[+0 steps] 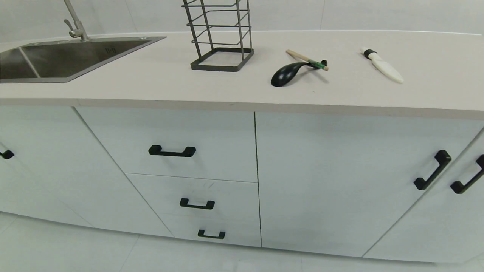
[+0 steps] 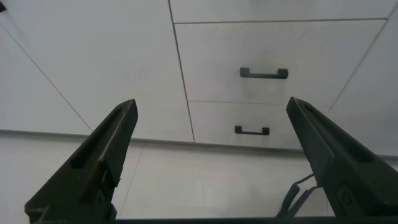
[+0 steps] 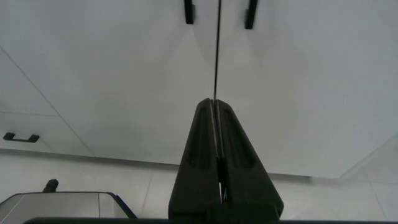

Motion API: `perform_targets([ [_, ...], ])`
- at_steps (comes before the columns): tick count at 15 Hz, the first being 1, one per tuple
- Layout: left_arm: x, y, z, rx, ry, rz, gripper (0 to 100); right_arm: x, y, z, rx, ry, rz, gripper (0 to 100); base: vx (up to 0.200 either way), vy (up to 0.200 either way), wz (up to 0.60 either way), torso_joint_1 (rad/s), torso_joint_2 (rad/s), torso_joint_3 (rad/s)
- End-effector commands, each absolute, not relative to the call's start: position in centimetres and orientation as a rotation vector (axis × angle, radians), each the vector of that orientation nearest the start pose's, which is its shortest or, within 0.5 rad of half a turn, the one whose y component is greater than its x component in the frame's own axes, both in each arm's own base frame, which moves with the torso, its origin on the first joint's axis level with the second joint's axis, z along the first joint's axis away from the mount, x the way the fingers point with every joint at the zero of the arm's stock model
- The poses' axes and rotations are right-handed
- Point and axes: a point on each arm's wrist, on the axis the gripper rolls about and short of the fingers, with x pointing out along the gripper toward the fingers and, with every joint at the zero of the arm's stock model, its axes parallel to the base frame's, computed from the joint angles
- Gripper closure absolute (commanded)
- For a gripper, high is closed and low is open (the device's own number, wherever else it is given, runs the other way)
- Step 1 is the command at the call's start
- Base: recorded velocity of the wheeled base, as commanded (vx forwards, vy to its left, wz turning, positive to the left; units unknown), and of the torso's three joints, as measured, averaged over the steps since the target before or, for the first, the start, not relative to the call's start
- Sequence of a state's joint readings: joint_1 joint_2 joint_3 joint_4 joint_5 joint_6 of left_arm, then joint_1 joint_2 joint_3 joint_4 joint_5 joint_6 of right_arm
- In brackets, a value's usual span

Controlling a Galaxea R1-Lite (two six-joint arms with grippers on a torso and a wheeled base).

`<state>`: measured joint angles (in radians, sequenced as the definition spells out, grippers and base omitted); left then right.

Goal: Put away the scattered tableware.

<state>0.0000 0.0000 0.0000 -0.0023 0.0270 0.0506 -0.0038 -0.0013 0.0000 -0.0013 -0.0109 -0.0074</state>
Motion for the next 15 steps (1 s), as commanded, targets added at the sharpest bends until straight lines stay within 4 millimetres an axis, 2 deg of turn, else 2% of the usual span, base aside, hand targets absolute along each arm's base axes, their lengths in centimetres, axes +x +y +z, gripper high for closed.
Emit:
perform_targets([
  [1,-2.28,0.06,7.56,0.051,-0.001,0.028,0,-2.29,-0.01,7.61,-0.008,-0.003,-0.015,100,0.000,0.000,0.00,0.000,0.00,0.000],
  [9,-2.28,0.06,7.56,0.049,-0.001,0.028,0,-2.28,-0.01,7.56,-0.008,-0.001,-0.015,100,0.000,0.000,0.00,0.000,0.00,0.000],
  [11,-2.28,0.06,7.55,0.046,0.001,0.028,0,-2.28,-0.01,7.56,-0.008,-0.001,-0.015,100,0.000,0.200,0.00,0.000,0.01,0.005],
  [15,-2.28,0.06,7.56,0.041,-0.001,0.028,0,-2.28,-0.01,7.56,-0.008,-0.001,-0.015,100,0.000,0.000,0.00,0.000,0.00,0.000],
])
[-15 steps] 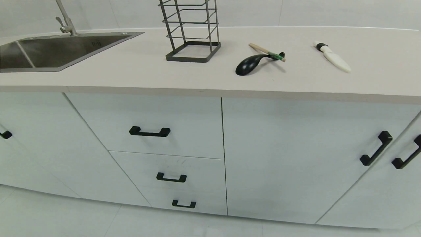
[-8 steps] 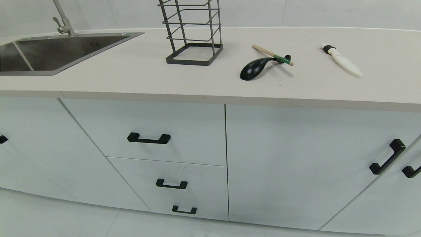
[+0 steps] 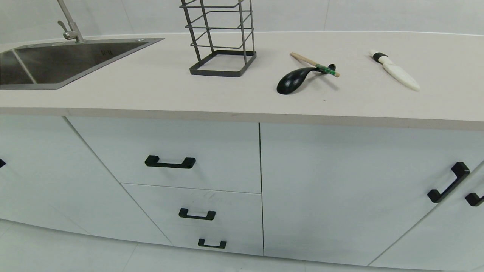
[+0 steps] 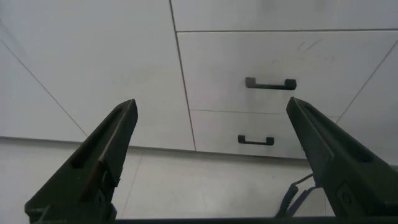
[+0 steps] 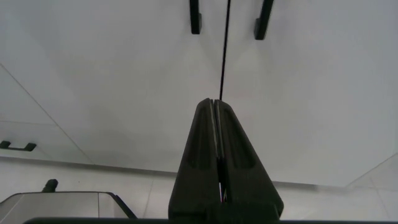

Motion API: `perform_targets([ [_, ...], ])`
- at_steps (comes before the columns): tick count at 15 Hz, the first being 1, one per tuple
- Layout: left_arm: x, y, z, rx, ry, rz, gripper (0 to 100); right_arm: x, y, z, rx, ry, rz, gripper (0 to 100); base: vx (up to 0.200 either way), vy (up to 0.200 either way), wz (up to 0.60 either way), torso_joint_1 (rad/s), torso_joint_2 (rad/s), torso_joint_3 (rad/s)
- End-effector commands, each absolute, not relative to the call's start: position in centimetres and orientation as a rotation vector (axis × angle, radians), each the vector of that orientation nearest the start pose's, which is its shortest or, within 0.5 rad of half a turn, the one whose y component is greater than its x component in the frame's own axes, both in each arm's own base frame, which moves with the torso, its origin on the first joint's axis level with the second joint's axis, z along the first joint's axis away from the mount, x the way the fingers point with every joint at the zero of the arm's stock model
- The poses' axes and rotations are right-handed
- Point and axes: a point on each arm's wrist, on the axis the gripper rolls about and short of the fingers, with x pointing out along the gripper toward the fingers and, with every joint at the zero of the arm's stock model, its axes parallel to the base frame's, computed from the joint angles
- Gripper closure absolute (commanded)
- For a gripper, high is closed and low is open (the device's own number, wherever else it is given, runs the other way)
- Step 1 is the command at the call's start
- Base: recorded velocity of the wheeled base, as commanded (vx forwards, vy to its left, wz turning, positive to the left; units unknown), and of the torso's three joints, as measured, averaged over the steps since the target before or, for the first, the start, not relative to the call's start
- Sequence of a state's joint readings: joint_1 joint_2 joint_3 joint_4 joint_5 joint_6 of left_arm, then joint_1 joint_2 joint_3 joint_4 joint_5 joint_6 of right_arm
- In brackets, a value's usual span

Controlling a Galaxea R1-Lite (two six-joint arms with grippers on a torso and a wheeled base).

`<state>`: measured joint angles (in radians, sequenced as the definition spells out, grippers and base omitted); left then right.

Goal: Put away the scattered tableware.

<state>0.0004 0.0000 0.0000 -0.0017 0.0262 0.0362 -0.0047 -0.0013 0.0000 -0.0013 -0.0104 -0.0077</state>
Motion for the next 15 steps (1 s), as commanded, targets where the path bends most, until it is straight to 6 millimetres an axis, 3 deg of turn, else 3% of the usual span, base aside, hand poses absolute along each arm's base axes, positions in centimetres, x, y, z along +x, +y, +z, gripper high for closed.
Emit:
perform_targets([
  [1,-2.3,0.1,7.5,0.034,0.000,0.025,0,-2.3,0.0,7.6,-0.009,-0.001,-0.015,100,0.000,0.000,0.00,0.000,0.00,0.000],
  [9,-2.3,0.0,7.9,0.061,-0.026,0.016,0,-2.3,0.0,7.6,-0.008,-0.001,-0.015,100,0.000,0.000,0.00,0.000,0.00,0.000],
  [11,-3.1,-0.1,11.1,0.073,-0.157,-0.057,0,-2.3,0.0,7.6,-0.008,-0.001,-0.014,100,0.000,0.000,0.00,0.000,0.00,0.000],
  [13,-3.0,-0.2,14.1,0.080,-0.148,-0.113,0,-2.3,0.0,7.6,-0.008,-0.001,-0.015,100,0.000,0.000,0.00,0.000,0.00,0.000],
  [15,-2.1,-0.4,15.7,0.183,-0.118,-0.165,0,-2.3,0.0,7.6,-0.008,-0.001,-0.014,100,0.000,0.000,0.00,0.000,0.00,0.000],
])
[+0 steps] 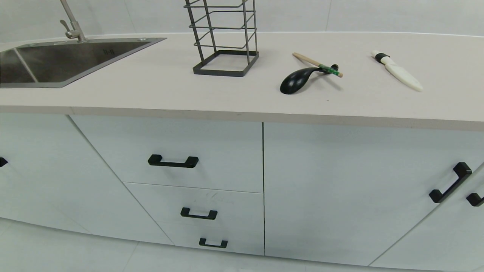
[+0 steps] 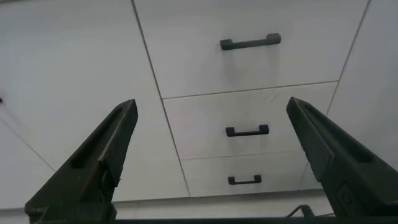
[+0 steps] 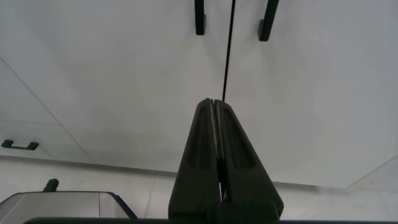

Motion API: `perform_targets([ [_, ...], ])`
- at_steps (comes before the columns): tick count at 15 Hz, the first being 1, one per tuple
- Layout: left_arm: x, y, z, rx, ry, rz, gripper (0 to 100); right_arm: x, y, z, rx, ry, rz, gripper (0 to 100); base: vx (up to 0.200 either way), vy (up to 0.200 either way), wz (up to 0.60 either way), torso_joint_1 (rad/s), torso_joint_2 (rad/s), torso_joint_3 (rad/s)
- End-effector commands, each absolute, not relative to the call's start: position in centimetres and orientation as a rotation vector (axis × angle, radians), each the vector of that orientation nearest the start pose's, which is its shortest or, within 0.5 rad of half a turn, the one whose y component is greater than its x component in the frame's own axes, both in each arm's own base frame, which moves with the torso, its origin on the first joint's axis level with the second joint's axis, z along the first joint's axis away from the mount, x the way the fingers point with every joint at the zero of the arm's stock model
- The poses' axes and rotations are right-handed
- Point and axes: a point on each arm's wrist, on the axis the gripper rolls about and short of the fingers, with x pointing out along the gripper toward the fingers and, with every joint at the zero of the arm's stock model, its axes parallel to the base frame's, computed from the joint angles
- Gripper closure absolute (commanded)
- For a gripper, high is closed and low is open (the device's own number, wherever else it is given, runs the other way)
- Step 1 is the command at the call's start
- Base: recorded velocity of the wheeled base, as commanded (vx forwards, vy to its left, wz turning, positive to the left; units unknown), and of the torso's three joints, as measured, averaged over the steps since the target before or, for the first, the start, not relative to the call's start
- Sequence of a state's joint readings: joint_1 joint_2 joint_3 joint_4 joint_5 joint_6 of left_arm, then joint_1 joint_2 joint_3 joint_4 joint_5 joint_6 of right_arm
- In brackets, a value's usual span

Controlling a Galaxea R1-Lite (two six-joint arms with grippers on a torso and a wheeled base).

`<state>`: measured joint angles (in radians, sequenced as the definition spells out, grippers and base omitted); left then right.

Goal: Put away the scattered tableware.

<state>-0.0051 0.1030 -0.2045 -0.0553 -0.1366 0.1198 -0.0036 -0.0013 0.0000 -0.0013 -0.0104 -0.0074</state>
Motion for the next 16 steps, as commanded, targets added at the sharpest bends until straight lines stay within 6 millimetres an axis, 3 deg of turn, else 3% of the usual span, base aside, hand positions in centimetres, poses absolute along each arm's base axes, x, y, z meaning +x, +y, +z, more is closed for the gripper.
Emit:
perform_targets([
  [1,-1.6,-0.4,16.0,0.238,-0.097,-0.193,0,-2.3,0.0,7.6,-0.008,-0.001,-0.014,100,0.000,0.000,0.00,0.000,0.00,0.000],
  [4,0.3,-0.6,17.1,0.371,-0.040,-0.259,0,-2.3,0.0,7.6,-0.008,-0.001,-0.015,100,0.000,0.000,0.00,0.000,0.00,0.000],
  [7,2.2,-0.8,16.9,0.452,0.034,-0.373,0,-2.3,0.0,7.6,-0.008,-0.001,-0.015,100,0.000,0.000,0.00,0.000,0.00,0.000],
  [10,4.0,-1.0,14.7,0.457,0.182,-0.494,0,-2.3,0.0,7.6,-0.008,0.000,-0.014,100,0.000,0.000,0.00,0.000,0.00,0.000],
  [13,5.6,-1.2,14.0,0.513,0.265,-0.567,0,-2.3,0.0,7.6,-0.009,-0.001,-0.015,100,0.000,0.000,0.00,0.000,0.00,0.000],
  [16,6.9,-1.4,13.5,0.677,0.259,-0.714,0,-2.3,0.0,7.6,-0.009,-0.001,-0.015,100,0.000,0.000,0.00,0.000,0.00,0.000],
])
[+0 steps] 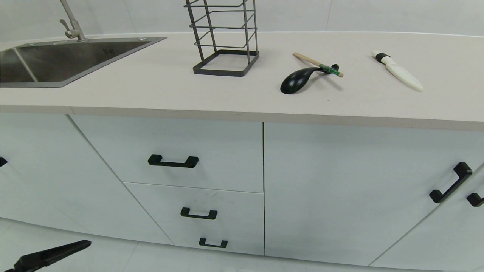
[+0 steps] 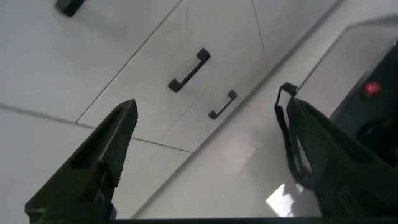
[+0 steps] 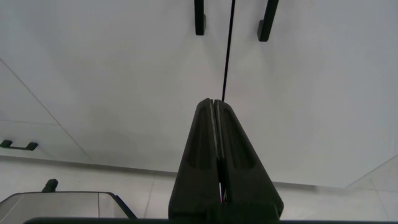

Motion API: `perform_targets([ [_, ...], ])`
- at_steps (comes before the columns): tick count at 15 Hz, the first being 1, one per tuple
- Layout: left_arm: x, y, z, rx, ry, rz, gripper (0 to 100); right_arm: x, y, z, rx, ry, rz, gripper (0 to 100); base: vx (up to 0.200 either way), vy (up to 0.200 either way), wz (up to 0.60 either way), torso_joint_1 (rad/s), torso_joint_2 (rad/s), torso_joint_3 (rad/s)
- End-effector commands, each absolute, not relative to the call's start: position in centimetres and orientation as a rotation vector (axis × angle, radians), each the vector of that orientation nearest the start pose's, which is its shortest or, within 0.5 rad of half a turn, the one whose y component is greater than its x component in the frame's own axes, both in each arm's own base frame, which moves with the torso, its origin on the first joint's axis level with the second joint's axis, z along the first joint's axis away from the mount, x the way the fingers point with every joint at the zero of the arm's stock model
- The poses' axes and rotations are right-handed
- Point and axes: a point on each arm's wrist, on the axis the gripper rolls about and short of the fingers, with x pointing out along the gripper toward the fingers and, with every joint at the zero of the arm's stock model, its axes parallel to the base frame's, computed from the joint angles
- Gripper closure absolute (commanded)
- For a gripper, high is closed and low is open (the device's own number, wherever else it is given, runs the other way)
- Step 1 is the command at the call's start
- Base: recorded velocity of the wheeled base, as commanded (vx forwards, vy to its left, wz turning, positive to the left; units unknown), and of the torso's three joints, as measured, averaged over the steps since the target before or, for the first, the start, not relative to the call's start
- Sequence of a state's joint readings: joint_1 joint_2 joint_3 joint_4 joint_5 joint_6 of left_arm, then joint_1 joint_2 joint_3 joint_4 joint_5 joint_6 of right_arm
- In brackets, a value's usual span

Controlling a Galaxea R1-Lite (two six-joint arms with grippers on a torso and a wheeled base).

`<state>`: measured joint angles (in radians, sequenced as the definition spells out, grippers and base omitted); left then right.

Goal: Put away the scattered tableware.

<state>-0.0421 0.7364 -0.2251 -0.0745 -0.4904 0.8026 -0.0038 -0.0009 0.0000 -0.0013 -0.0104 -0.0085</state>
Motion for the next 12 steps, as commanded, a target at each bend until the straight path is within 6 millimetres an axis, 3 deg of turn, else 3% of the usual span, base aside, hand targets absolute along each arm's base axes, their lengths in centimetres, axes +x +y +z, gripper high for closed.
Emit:
perform_targets([
  [1,7.3,-1.5,13.5,0.736,0.249,-0.744,0,-2.3,0.0,7.6,-0.009,-0.001,-0.015,100,0.000,0.000,0.00,0.000,0.00,0.000],
  [6,8.7,-2.4,14.2,0.834,0.234,-0.820,0,-2.3,0.0,7.6,-0.009,-0.001,-0.015,100,0.000,0.000,0.00,0.000,0.00,0.000],
  [7,9.7,-2.7,14.5,0.898,0.236,-0.839,0,-2.3,0.0,7.6,-0.009,-0.001,-0.015,100,0.000,0.000,0.00,0.000,0.00,0.000],
  [12,11.7,-4.6,12.2,1.049,0.360,-0.980,0,-2.3,0.0,7.6,-0.009,-0.001,-0.015,100,0.000,0.000,0.00,0.000,0.00,0.000],
])
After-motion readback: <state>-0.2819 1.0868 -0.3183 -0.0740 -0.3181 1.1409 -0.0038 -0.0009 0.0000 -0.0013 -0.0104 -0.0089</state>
